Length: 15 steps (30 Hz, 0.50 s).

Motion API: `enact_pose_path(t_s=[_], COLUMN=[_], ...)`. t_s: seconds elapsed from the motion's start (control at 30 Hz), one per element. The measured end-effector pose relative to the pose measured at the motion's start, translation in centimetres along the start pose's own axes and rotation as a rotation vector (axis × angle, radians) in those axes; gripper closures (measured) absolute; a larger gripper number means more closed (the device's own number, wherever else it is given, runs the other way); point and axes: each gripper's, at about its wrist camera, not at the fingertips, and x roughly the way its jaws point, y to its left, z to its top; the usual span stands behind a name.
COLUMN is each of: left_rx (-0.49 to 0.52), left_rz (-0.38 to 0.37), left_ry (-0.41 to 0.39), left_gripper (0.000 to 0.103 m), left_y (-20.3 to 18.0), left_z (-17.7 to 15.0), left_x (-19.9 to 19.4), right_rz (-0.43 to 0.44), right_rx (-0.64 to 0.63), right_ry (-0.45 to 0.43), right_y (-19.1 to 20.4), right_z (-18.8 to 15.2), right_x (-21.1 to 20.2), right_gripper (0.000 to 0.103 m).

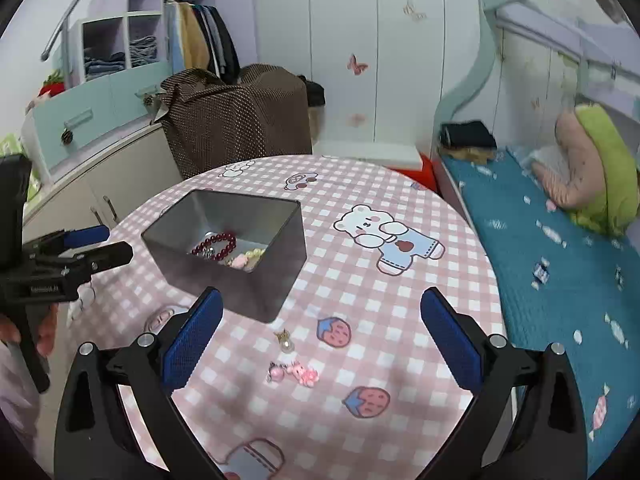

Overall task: Organize jewelry
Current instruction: 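Lift both open grippers out of the box and back over the table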

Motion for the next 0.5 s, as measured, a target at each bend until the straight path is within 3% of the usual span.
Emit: enact_pose_path(t_s=[0.13,0.37,0.47,0.5], left_rx=[0.022,0.082,0.127,0.146], left_rz=[-0.005,0.0,-0.002,-0.012], left_ry=[0.019,-0.033,-0.071,-0.073], left_gripper=[0.01,0.01,0.01,0.01], left_y=[-0.6,-2.5,-3.6,-3.8], left_z=[-1.4,-3.7,-4.4,-4.6], left_x=[0.1,-0.4,-0.6,-0.6], right_rz=[-0.016,0.012,0.065,0.086], right_rx=[-0.049,-0.094,-0.107,-0.109], right_ry=[-0.006,-0.034,0.003,0.026], right_y=[0.9,2.1,2.4,2.4], right_z=[-1.8,-4.3,-4.9,-5.0], right_x=[0.1,0.3,1.0,1.4], right_gripper=[0.008,0.009,0.024,0.034])
